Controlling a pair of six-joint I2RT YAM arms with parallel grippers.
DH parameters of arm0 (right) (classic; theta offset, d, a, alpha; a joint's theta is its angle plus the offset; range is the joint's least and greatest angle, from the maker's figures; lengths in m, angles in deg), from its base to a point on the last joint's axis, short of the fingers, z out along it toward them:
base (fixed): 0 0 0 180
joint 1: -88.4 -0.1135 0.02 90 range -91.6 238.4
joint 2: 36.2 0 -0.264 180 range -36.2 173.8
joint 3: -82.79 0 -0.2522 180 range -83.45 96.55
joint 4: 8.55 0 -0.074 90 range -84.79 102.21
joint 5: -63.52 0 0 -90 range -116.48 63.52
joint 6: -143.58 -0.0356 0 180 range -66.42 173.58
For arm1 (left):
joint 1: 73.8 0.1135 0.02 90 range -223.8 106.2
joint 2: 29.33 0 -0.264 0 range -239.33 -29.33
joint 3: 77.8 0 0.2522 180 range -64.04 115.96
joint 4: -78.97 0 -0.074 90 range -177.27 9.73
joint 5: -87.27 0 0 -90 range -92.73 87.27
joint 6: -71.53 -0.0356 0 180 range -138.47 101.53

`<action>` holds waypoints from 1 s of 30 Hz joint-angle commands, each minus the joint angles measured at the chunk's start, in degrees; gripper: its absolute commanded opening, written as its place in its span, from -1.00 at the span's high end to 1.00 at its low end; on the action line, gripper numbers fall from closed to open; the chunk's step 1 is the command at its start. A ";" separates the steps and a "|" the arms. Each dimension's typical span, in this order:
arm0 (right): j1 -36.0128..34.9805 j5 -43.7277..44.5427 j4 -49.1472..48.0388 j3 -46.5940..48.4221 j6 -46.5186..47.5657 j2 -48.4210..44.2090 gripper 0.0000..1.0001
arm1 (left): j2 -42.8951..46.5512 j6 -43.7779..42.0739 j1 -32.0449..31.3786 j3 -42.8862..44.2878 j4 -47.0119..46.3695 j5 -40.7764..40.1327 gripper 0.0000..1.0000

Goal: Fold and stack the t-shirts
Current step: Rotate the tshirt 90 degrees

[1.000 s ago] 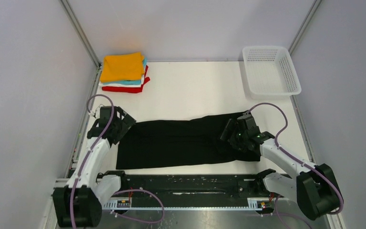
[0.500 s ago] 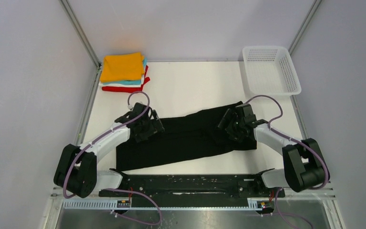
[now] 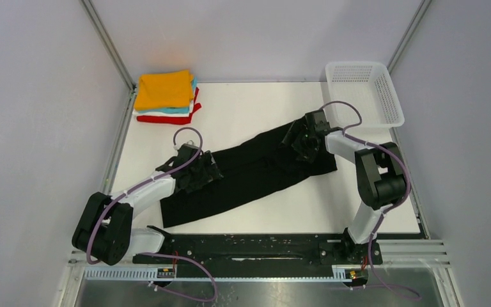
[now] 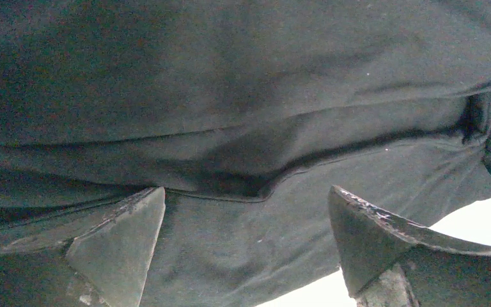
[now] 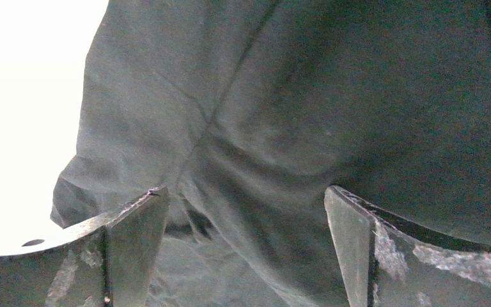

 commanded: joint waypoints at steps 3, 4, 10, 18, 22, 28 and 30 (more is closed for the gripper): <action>0.62 -2.58 3.99 12.78 2.17 7.95 -0.99 | -4.37 2.28 -0.66 -0.68 -5.65 5.13 -0.98; 0.67 -3.03 4.26 14.37 2.25 8.97 -0.99 | -4.93 2.61 -0.89 -0.33 -6.16 5.33 -0.98; 1.02 -4.17 8.68 27.49 3.15 16.87 -0.99 | -9.85 4.54 -2.94 3.00 -9.46 6.58 -0.98; 1.11 -6.70 13.18 44.94 2.64 27.91 -0.99 | -13.56 9.30 -7.12 7.40 -12.31 5.14 -0.98; 1.11 -6.64 16.92 53.52 2.92 33.61 -0.99 | -14.84 11.65 -8.97 9.35 -11.01 3.35 -0.98; 1.11 -6.92 25.54 71.72 3.93 42.97 -0.99 | -16.65 14.48 -11.35 10.84 -10.81 3.75 -0.98; 1.09 -6.63 27.81 76.91 4.33 45.20 -0.99 | -16.12 15.00 -12.36 11.13 -10.86 3.33 -0.98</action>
